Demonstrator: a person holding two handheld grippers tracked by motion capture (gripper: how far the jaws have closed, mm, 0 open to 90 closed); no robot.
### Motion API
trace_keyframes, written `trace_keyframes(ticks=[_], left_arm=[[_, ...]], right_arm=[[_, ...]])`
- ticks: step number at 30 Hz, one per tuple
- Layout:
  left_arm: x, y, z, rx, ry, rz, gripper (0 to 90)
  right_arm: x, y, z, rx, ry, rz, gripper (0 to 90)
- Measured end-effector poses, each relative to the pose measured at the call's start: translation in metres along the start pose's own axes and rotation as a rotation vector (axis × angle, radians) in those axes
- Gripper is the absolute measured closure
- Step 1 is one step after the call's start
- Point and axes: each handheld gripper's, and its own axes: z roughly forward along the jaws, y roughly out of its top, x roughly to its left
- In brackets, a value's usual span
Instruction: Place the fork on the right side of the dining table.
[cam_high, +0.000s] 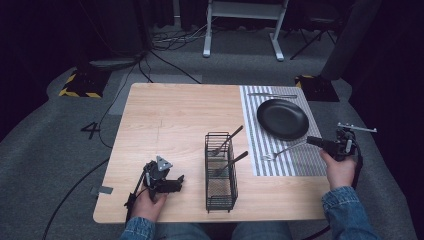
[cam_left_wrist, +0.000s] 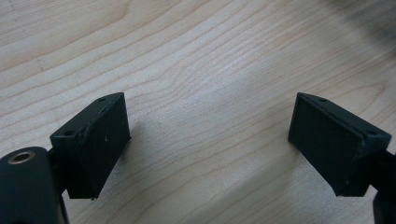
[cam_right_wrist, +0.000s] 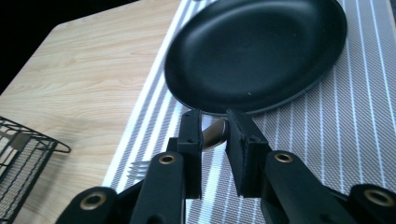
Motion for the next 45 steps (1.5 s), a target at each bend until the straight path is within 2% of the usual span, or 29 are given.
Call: trace_keyframes(ticks=[27, 45], left_arm=[[0.000, 0.000, 0.000, -0.001, 0.001, 0.000, 12.5], [0.000, 0.000, 0.000, -0.001, 0.001, 0.000, 12.5]], right_arm=[[-0.030, -0.016, 0.009, 0.051, -0.008, 0.086, 74.5], [-0.046, -0.027, 0.013, 0.076, 0.022, 0.142, 73.3]])
